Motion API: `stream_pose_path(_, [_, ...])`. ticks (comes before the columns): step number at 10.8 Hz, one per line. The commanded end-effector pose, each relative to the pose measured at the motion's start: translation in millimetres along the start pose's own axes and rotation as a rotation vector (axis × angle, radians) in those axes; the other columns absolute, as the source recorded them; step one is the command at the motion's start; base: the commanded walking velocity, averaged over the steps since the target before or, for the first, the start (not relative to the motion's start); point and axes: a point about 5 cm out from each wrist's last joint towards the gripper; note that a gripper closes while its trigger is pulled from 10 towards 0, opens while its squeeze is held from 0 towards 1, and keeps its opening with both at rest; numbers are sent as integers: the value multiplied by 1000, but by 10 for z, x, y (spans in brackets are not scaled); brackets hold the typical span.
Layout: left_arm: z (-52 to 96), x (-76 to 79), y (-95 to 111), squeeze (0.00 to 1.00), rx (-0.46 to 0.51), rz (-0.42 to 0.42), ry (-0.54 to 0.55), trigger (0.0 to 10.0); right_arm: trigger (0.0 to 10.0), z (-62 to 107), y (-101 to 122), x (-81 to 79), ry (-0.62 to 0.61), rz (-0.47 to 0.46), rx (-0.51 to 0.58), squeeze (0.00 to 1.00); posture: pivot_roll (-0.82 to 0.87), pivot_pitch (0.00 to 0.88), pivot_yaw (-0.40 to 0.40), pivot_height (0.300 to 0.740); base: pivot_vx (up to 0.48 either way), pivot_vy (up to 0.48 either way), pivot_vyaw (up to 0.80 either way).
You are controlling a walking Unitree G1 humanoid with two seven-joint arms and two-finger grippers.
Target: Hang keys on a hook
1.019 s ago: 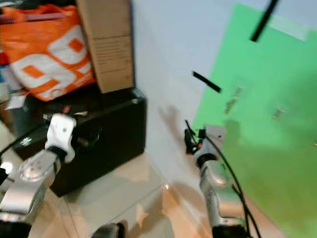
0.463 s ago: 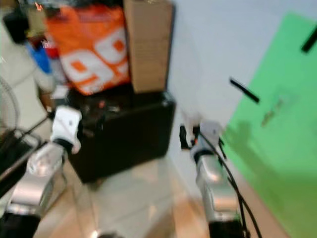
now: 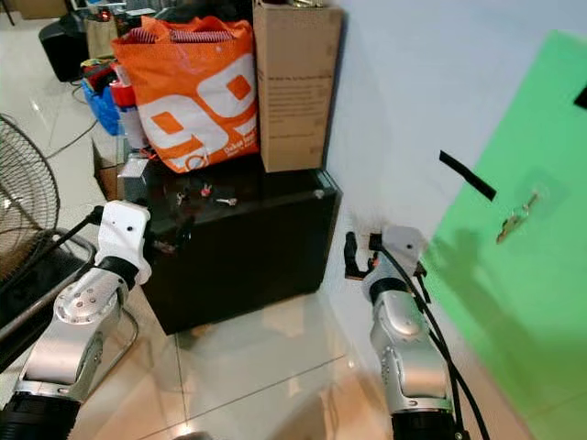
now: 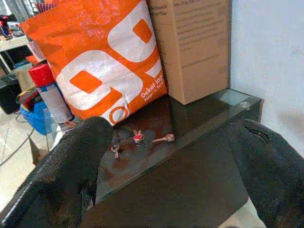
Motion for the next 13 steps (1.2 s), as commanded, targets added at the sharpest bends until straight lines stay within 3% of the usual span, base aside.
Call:
stream_pose_path(1, [-16,13,1,0,-1,3,4,10000,10000,-9,73,5,-3,2,20,1000,-13,0,-30,740,330,0,0])
stream_pose_path(13, [14,0,-12,0,-3,20,5,10000,10000,-57,100,41,-3,53,8,1000,-4,0,-59,740,361,0,0])
Point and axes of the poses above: a point about 5 cm out from each wrist's last joint towards the gripper, its own z axis pointing back from the gripper into the wrist, its own y axis along the axis of the wrist's last joint, x = y × z, and after that the axes turned 12 degrees about z, right-handed
